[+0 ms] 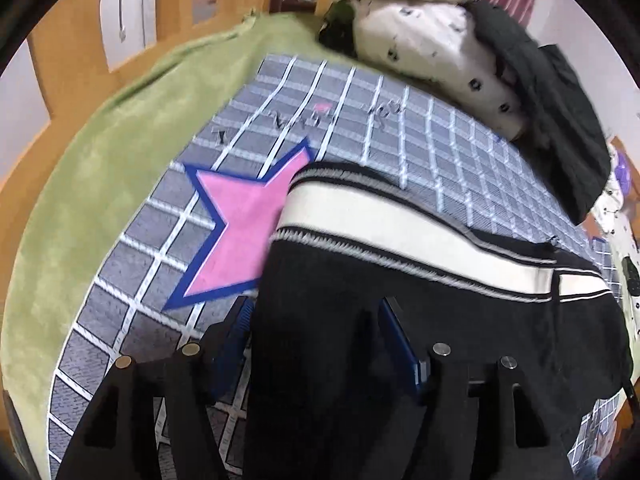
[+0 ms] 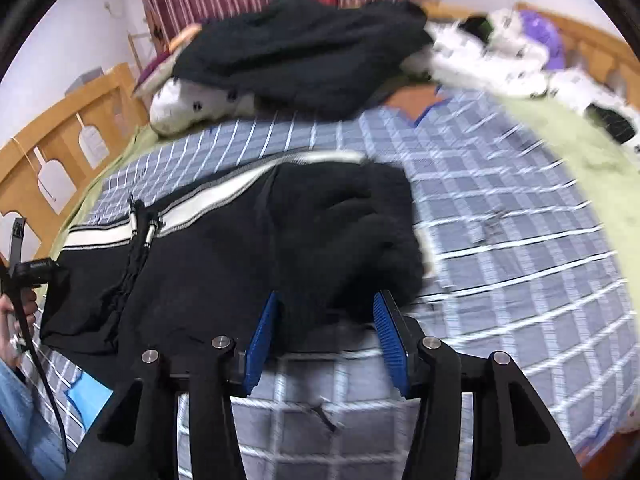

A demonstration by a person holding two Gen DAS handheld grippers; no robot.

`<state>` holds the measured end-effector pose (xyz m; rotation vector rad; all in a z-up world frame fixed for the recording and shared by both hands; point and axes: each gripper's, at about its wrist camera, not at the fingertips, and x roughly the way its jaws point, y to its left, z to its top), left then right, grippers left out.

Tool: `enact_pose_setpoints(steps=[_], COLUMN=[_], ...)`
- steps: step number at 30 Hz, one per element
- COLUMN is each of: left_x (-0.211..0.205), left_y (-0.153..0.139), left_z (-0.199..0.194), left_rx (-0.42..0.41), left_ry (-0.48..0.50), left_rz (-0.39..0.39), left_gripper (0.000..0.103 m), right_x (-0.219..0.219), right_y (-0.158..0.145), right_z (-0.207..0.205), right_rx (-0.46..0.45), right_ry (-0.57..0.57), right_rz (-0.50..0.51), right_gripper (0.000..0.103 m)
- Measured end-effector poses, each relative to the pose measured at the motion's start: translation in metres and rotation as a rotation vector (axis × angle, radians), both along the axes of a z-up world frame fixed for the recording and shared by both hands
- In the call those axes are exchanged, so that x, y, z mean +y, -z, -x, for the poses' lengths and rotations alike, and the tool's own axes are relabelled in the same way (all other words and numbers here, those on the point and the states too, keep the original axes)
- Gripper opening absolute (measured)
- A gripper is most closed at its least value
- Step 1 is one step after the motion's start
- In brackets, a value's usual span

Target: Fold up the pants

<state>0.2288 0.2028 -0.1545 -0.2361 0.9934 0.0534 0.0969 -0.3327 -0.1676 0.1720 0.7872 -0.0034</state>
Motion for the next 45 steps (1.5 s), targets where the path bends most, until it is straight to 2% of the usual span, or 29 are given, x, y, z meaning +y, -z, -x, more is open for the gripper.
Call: enact_pose_setpoints(steps=[4, 10, 14, 17, 18, 21, 22, 25, 27, 30, 32, 33, 35, 38, 40, 42, 45], left_x=[-0.008, -0.016, -0.014, -0.012, -0.012, -0.013, -0.013, -0.013, -0.011, -0.009, -0.009, -0.009, -0.008, -0.008, -0.009, -0.010, -0.009], left_y=[-0.005, -0.002, -0.004, -0.003, -0.003, -0.003, -0.003, -0.004, -0.006, -0.009, -0.012, -0.014, -0.016, -0.019, -0.020, -0.022, -0.026], left_z=[0.001, 0.010, 0.013, 0.014, 0.014, 0.015, 0.015, 0.016, 0.017, 0.018, 0.021, 0.022, 0.024, 0.026, 0.027, 0.029, 0.033], left_rx=[-0.037, -0.051, -0.062, -0.071, -0.074, -0.083, -0.086, -0.093, -0.097, -0.100, -0.104, -0.107, -0.114, -0.116, -0.119, -0.124, -0.143], left_ry=[0.011, 0.000, -0.017, -0.036, -0.040, -0.047, -0.049, -0.055, -0.057, -0.058, -0.054, -0.050, -0.045, -0.038, -0.036, -0.032, -0.029], left_rz=[-0.023, -0.069, -0.052, -0.021, -0.016, -0.014, -0.013, -0.004, 0.008, 0.024, 0.030, 0.032, 0.035, 0.054, 0.063, 0.069, 0.099], left_gripper=[0.063, 0.063, 0.063, 0.063, 0.063, 0.063, 0.063, 0.063, 0.063, 0.063, 0.063, 0.063, 0.063, 0.063, 0.063, 0.063, 0.063], right_x=[-0.010, -0.020, -0.025, -0.040, -0.043, -0.044, -0.046, -0.050, -0.051, -0.044, -0.052, -0.059, -0.080, -0.104, -0.105, -0.098, -0.083], right_y=[0.003, 0.036, 0.043, 0.044, 0.042, 0.026, 0.019, 0.007, 0.005, 0.021, 0.030, 0.031, 0.026, 0.008, -0.002, -0.009, -0.011], right_z=[0.006, -0.042, -0.063, -0.075, -0.075, -0.066, -0.064, -0.062, -0.063, -0.066, -0.063, -0.061, -0.051, -0.025, -0.018, -0.015, -0.021], right_rx=[0.025, 0.125, 0.101, 0.099, 0.089, -0.036, -0.070, -0.160, -0.179, -0.123, -0.045, -0.016, 0.037, 0.029, 0.047, 0.043, 0.034], right_ry=[0.030, -0.005, -0.056, -0.082, -0.087, -0.036, -0.022, 0.025, 0.071, 0.066, 0.107, 0.142, 0.245, 0.322, 0.303, 0.258, 0.208], right_rz=[0.093, 0.162, 0.163, 0.119, 0.120, 0.204, 0.224, 0.273, 0.316, 0.442, 0.477, 0.470, 0.389, 0.160, 0.036, -0.043, -0.170], right_gripper=[0.052, 0.052, 0.055, 0.056, 0.048, 0.022, 0.020, 0.018, 0.019, 0.022, 0.019, 0.020, 0.021, 0.032, 0.052, 0.057, 0.083])
